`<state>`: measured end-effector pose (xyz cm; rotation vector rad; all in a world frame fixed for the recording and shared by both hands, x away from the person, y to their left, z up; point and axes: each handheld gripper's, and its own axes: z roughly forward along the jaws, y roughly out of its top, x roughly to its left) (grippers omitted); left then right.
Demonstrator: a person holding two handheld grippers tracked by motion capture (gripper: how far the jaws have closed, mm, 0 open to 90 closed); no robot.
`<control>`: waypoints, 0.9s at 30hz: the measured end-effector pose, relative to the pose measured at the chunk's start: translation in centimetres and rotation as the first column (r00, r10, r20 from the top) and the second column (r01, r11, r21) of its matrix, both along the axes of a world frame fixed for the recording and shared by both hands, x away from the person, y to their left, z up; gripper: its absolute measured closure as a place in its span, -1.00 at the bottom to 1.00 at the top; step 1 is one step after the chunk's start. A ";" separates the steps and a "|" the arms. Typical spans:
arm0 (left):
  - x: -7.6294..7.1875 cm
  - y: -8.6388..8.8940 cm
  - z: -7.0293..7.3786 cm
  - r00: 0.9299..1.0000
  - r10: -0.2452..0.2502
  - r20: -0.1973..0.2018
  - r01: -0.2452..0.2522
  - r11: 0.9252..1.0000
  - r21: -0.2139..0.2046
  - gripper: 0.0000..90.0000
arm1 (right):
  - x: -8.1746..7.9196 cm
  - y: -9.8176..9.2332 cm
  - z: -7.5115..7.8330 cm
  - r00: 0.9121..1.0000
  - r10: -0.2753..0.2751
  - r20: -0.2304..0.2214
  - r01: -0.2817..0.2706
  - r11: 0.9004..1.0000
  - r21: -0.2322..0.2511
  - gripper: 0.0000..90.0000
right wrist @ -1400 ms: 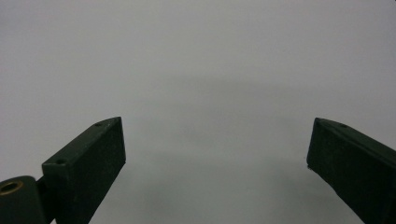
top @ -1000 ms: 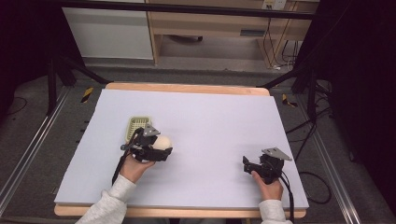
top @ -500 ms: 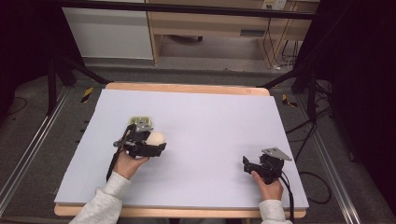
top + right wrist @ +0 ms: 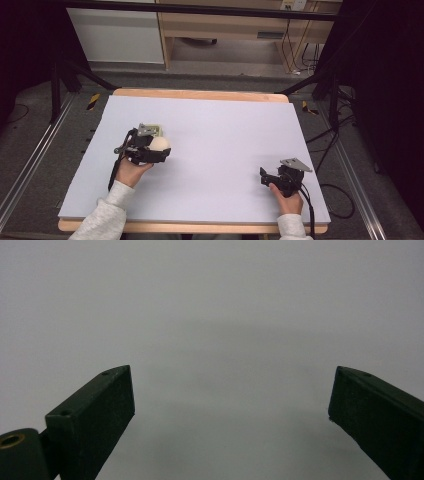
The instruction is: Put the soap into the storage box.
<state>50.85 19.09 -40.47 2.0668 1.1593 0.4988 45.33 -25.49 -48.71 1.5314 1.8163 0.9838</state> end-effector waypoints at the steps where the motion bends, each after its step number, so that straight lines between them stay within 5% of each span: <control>1: 0.1 0.1 0.0 1.000 0.004 -0.002 -0.004 1.000 0.005 -0.49 | 0.0 0.0 0.0 1.000 0.000 0.000 0.000 1.000 0.000 -0.89; 27: 3.0 1.7 -0.7 0.995 0.095 -0.023 -0.095 0.995 -0.003 -0.49 | 0.0 0.0 0.0 1.000 0.001 0.002 -0.001 1.000 0.004 -0.89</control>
